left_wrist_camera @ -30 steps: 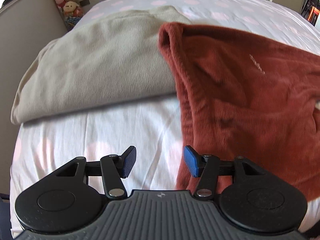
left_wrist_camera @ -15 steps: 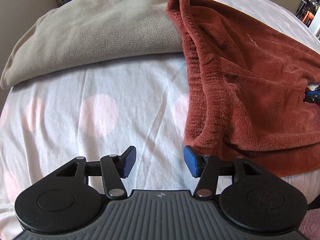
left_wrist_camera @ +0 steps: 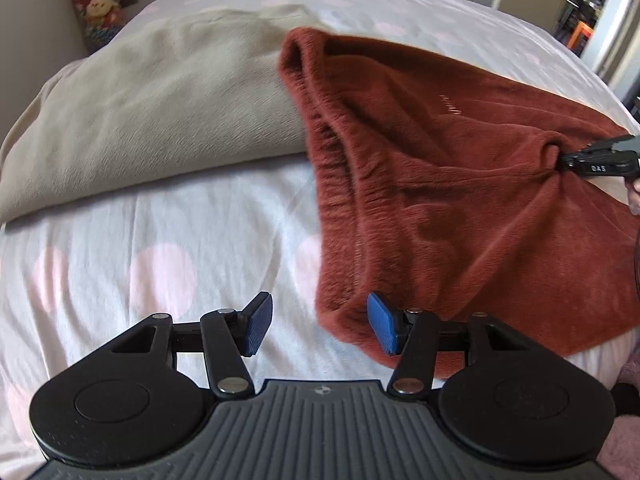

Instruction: Fold clothes

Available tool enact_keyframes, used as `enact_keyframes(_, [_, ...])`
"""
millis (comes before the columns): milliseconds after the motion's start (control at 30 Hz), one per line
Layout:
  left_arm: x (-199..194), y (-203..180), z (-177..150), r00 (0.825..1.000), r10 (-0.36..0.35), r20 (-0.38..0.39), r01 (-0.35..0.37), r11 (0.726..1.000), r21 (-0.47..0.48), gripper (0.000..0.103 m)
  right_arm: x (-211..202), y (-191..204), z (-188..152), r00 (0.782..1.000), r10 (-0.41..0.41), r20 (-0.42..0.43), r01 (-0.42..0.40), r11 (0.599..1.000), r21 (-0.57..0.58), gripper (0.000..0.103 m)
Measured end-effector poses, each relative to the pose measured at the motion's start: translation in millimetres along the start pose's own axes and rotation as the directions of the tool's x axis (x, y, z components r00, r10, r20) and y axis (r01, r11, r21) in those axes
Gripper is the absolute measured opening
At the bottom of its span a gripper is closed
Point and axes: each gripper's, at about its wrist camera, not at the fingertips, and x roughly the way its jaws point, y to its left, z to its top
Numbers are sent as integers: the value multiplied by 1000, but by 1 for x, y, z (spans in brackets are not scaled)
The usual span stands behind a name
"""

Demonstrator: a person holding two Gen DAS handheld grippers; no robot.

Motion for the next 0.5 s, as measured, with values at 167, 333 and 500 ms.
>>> enact_keyframes(167, [-13,-34,9,1000,-30,-4,30,990,137,51,-24,1,-8,1000,9,9,-9,1000,16,30])
enact_keyframes(333, [-16,-86,11,997,-63,-52,77,938,338,51,-68,18,-38,998,65,-12,-65,998,-1,31])
enact_keyframes(500, [-10,-151,4,989,-84,-120,136,833,536,51,-104,56,-84,990,112,-82,-117,991,-65,39])
